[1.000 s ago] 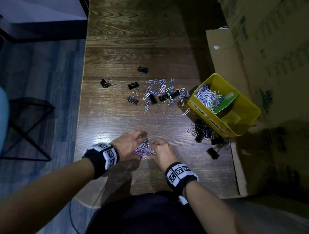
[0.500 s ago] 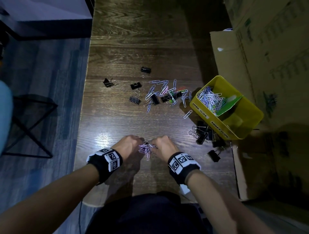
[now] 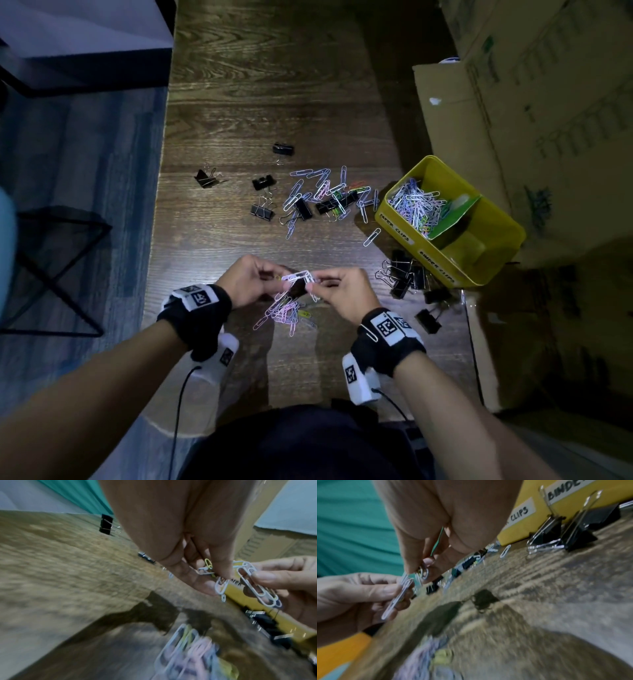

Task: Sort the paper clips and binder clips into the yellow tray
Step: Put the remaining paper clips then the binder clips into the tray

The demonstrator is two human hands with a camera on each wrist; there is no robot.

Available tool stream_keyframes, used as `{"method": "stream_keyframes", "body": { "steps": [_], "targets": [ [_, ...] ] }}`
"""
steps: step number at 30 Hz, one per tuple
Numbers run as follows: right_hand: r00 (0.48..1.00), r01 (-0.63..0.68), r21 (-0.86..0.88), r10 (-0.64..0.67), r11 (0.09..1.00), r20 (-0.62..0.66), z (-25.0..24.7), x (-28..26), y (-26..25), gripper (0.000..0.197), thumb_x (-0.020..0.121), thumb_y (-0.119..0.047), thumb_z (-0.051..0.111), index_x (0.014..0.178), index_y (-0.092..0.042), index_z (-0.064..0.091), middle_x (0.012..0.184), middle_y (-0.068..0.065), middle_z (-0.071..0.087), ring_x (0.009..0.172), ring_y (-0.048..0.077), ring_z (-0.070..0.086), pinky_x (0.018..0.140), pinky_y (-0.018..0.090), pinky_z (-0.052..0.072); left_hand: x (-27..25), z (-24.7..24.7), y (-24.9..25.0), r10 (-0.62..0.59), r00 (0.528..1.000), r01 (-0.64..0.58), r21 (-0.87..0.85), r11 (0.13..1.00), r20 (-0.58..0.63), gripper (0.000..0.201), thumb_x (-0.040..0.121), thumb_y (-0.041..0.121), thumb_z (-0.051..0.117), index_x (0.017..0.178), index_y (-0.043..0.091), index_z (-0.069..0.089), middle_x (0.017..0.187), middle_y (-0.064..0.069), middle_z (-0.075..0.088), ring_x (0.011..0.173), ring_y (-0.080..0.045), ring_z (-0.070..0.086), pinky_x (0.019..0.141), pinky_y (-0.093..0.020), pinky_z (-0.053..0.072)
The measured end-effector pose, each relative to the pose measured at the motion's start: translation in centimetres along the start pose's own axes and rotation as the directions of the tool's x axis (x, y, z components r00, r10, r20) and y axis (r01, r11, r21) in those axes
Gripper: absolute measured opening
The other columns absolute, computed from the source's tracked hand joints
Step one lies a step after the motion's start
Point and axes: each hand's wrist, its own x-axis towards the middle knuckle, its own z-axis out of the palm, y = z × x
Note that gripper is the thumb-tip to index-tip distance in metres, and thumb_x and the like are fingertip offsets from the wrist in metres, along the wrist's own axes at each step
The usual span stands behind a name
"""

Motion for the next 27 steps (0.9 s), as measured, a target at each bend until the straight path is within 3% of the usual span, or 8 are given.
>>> {"method": "stream_keyframes", "body": {
  "steps": [2, 6, 9, 15, 19, 21, 24, 27],
  "targets": [
    [0.996, 0.057, 0.133, -0.047, 0.99, -0.076, -1.3, -0.4, -1.1, 0.02, 0.076, -0.005, 0.076, 0.086, -0.021, 0.074, 0.079, -0.004, 0.071, 0.068, 0.009, 0.067, 0.067, 0.028, 0.057, 0.8, 0.1, 2.3, 0.03, 0.999, -0.031, -0.045, 0.998, -0.028, 0.015, 0.068, 0.022, 0.078, 0.081, 0.029, 0.075, 0.072, -0.007, 0.073, 0.06, -0.018, 0.058, 0.066, -0.032, 0.048],
    [0.951, 0.232, 0.222, -0.173, 0.947, -0.256, -5.2, -0.9, -4.3, 0.028, 0.076, -0.001, 0.074, 0.102, -0.009, 0.07, 0.083, -0.005, 0.071, 0.07, 0.001, 0.067, 0.07, 0.022, 0.057, 3.1, 1.0, 7.8, 0.139, 0.99, -0.138, -0.061, 0.989, 0.0, 0.024, 0.068, 0.031, 0.077, 0.092, 0.026, 0.074, 0.078, -0.009, 0.073, 0.064, -0.041, 0.058, 0.07, -0.048, 0.054],
    [0.886, 0.33, 0.254, -0.205, 0.909, -0.417, -8.7, -0.1, -6.3, 0.026, 0.076, 0.0, 0.075, 0.1, -0.009, 0.071, 0.079, -0.004, 0.073, 0.068, 0.003, 0.066, 0.071, 0.021, 0.056, 6.3, 3.0, 12.4, 0.202, 0.979, -0.206, -0.169, 0.964, -0.039, 0.024, 0.074, 0.007, 0.074, 0.097, 0.009, 0.071, 0.065, 0.003, 0.07, 0.055, -0.012, 0.058, 0.059, -0.024, 0.054],
    [0.732, 0.249, 0.185, -0.059, 0.951, -0.679, -15.5, 4.0, -7.2, 0.025, 0.073, -0.014, 0.079, 0.096, -0.007, 0.073, 0.087, 0.007, 0.074, 0.077, 0.018, 0.07, 0.081, 0.039, 0.058, 13.2, 7.9, 18.7, 0.232, 0.971, -0.237, -0.095, 0.967, -0.056, 0.019, 0.076, 0.006, 0.074, 0.094, 0.005, 0.072, 0.066, -0.004, 0.068, 0.057, -0.012, 0.061, 0.064, -0.031, 0.055],
    [0.825, -0.036, -0.129, -0.044, 0.991, -0.563, -17.2, 5.7, -6.8, 0.032, 0.081, -0.027, 0.071, 0.108, -0.01, 0.07, 0.1, 0.003, 0.071, 0.093, 0.018, 0.065, 0.09, 0.034, 0.052, 15.0, 9.1, 20.0, 0.197, 0.974, -0.225, 0.373, 0.9, 0.11, 0.024, 0.082, 0.023, 0.067, 0.105, 0.019, 0.07, 0.095, -0.004, 0.072, 0.082, -0.016, 0.065, 0.082, -0.032, 0.053],
    [0.885, -0.095, -0.219, -0.019, 0.971, -0.466, -17.2, 6.0, -6.4, 0.027, 0.084, -0.031, 0.067, 0.106, -0.014, 0.068, 0.097, 0.0, 0.067, 0.097, 0.02, 0.06, 0.089, 0.031, 0.048, 15.0, 8.6, 19.7, 0.189, 0.976, -0.218, 0.429, 0.877, 0.108, 0.029, 0.086, 0.025, 0.064, 0.115, 0.02, 0.065, 0.108, -0.002, 0.07, 0.095, -0.016, 0.064, 0.086, -0.026, 0.049],
    [0.89, -0.073, -0.281, -0.064, 0.957, -0.451, -16.7, 5.9, -5.5, 0.039, 0.085, -0.034, 0.065, 0.12, -0.017, 0.064, 0.122, 0.005, 0.064, 0.123, 0.026, 0.051, 0.109, 0.038, 0.035, 12.9, 6.9, 18.4, 0.216, 0.976, -0.219, 0.136, 0.966, 0.035, 0.013, 0.087, 0.014, 0.063, 0.098, 0.017, 0.068, 0.085, -0.007, 0.071, 0.074, -0.017, 0.067, 0.073, -0.03, 0.055],
    [0.832, 0.17, -0.375, -0.337, 0.911, -0.442, -14.7, 3.8, -5.5, 0.029, 0.084, -0.023, 0.068, 0.112, -0.017, 0.069, 0.116, 0.004, 0.067, 0.101, 0.016, 0.061, 0.104, 0.022, 0.033, 9.8, 4.1, 14.7, 0.246, 0.968, -0.232, 0.209, 0.95, -0.041, 0.008, 0.087, 0.01, 0.062, 0.091, 0.011, 0.069, 0.067, 0.001, 0.064, 0.054, -0.002, 0.055, 0.058, -0.019, 0.047]
  ]
}}
